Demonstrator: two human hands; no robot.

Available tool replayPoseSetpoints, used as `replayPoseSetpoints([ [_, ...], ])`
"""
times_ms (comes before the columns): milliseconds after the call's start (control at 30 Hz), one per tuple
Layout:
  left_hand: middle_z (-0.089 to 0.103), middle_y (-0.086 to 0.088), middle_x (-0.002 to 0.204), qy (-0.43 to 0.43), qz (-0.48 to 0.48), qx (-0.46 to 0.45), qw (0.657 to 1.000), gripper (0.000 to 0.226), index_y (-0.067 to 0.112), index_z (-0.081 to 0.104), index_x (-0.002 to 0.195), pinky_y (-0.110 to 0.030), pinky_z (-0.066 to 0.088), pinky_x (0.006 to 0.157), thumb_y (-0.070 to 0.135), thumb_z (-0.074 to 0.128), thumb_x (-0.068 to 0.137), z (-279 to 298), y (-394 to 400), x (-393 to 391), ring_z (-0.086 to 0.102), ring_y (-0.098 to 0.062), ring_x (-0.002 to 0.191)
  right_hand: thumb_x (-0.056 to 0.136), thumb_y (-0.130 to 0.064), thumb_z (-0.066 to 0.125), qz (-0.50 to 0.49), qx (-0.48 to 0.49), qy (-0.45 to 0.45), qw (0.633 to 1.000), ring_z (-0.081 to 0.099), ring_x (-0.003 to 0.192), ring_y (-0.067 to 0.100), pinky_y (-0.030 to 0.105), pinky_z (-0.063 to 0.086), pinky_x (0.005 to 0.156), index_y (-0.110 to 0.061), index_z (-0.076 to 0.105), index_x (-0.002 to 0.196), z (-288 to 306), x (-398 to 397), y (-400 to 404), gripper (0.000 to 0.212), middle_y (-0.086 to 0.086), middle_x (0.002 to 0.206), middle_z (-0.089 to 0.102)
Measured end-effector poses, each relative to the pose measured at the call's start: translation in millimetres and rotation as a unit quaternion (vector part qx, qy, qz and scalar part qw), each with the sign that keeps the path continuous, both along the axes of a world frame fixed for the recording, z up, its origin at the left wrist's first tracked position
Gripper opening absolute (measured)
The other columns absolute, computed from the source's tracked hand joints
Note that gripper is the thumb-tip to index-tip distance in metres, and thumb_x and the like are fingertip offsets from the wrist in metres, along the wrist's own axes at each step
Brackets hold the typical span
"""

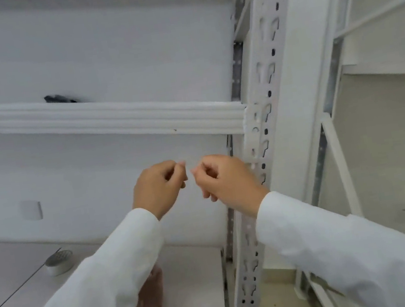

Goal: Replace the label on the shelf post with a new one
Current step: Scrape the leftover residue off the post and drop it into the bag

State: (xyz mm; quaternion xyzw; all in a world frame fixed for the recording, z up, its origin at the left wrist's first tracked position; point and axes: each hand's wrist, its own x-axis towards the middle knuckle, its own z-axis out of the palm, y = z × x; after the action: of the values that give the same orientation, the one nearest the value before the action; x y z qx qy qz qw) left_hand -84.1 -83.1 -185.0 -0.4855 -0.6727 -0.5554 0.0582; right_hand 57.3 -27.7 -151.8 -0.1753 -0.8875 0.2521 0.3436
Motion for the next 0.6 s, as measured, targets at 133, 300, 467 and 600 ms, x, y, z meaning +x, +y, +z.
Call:
replayPoseSetpoints([
  [133,0.062,0.003,0.061,0.181,-0.003,0.09,0.979,0.039,0.015,0.06,0.064,-0.033,0.046,0.063,0.045,0.041,0.078,42,-5,41,0.052,-0.016,0.062,0.084,-0.025,0.065,-0.064,0.124,0.082,0.987,0.055,0.056,0.005,0.024,0.048,0.06,-0.022,0.063,0.072,30,48,15,0.012,-0.012,0.062,0.061],
  [300,0.061,0.0,0.124,0.281,0.04,0.062,0.957,0.056,0.017,0.055,0.125,-0.032,0.033,0.099,0.048,0.061,0.079,104,17,79,0.051,-0.021,0.117,0.081,-0.021,0.068,-0.187,0.32,0.181,0.911,0.059,0.08,0.011,0.033,0.053,0.062,-0.022,0.064,0.095,77,98,46,0.015,-0.007,0.096,0.059],
  [467,0.06,0.007,0.124,0.306,0.048,-0.048,0.949,0.067,0.025,0.041,0.135,-0.032,0.024,0.107,0.058,0.056,0.079,116,47,91,0.051,-0.018,0.116,0.077,-0.02,0.073,-0.223,0.46,0.133,0.849,0.062,0.09,0.022,0.027,0.051,0.063,-0.013,0.068,0.105,101,104,65,0.029,0.002,0.109,0.064],
  [600,0.059,0.011,0.125,0.264,0.017,-0.015,0.964,0.062,0.03,0.041,0.137,-0.028,0.021,0.105,0.053,0.057,0.082,125,50,92,0.049,-0.013,0.118,0.075,-0.017,0.074,-0.23,0.507,0.108,0.823,0.062,0.078,0.024,0.028,0.049,0.055,-0.013,0.072,0.09,115,100,71,0.015,0.001,0.096,0.067],
])
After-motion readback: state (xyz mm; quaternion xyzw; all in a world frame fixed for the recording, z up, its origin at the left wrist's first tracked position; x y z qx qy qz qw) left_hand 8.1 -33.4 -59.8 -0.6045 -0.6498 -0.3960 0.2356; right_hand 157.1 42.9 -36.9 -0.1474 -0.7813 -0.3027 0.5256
